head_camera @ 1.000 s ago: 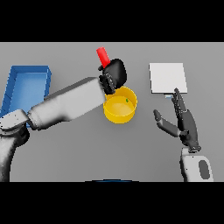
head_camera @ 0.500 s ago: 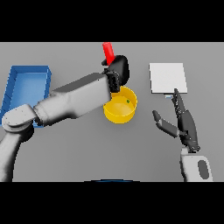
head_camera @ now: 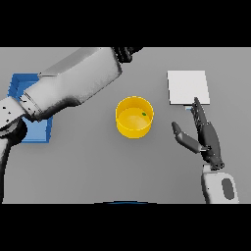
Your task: Pick up the red beaker and tilt it to pour out 1 green nut into yellow bowl. Pick up the yellow bowl and place it on the metallic measuring scale.
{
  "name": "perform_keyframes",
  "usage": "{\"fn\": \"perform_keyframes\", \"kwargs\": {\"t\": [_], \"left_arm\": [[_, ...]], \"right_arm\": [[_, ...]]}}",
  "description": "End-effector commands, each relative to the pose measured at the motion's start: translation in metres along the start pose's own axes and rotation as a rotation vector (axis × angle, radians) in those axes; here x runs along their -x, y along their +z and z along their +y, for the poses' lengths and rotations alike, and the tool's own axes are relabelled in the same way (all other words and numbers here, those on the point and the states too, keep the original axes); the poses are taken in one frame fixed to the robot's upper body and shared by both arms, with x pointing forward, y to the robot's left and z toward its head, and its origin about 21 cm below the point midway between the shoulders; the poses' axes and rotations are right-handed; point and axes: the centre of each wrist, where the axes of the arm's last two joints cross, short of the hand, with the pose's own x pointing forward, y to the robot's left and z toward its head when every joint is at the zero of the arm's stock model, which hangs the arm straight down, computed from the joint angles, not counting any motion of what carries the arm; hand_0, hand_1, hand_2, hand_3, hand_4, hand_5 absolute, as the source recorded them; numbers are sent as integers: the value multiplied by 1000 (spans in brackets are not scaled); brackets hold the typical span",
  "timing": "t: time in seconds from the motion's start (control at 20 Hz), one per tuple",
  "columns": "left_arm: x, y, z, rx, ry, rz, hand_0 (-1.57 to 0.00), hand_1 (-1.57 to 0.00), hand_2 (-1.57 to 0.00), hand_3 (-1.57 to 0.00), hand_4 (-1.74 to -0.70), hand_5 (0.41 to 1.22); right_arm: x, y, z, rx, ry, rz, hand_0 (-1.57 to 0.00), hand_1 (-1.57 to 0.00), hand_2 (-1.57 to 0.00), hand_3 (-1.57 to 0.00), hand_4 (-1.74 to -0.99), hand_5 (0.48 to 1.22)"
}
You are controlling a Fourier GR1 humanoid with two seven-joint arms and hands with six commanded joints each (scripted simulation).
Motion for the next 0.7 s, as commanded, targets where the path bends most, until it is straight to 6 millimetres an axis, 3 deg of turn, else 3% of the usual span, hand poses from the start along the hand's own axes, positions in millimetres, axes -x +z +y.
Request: {"fn": "perform_keyframes", "kwargs": {"t": [0.0, 0.15, 0.2, 0.25, 0.4, 0.65], "left_arm": [[17, 1, -1, -17, 14, 27, -1571, -1416, -1407, -1284, -1631, 1205], [88, 14, 10, 2, 156, 210, -1571, -1492, -1487, -1424, -1553, 1213], [97, 15, 8, 3, 198, 233, -1571, -1508, -1504, -1453, -1537, 1214], [120, 21, -4, 21, 317, 279, -1571, -1520, -1517, -1477, -1578, 1216], [173, 46, -70, 77, 753, 459, -1571, -1545, -1544, -1453, -1658, 1218], [183, 71, -152, 52, 1124, 650, -1571, -1563, -1562, -1403, -1714, 1220]], "right_arm": [[-2, 0, -2, 1, 8, -12, 1, 1, 1, 1, -1241, 626], [-2, -3, -2, -4, 8, 6, 1, 1, 1, 1, -1266, 639], [-1, -6, -1, -9, 3, 13, 1, 1, 1, 1, -1274, 642], [-1, -4, -2, -13, 9, 3, 1, 1, 1, 1, -1281, 644], [-2, -4, -6, -27, 23, -21, 1, 1, 1, 1, -1306, 651], [-6, -11, -2, -45, 50, -53, 1, 1, 1, 1, -1301, 652]]}}
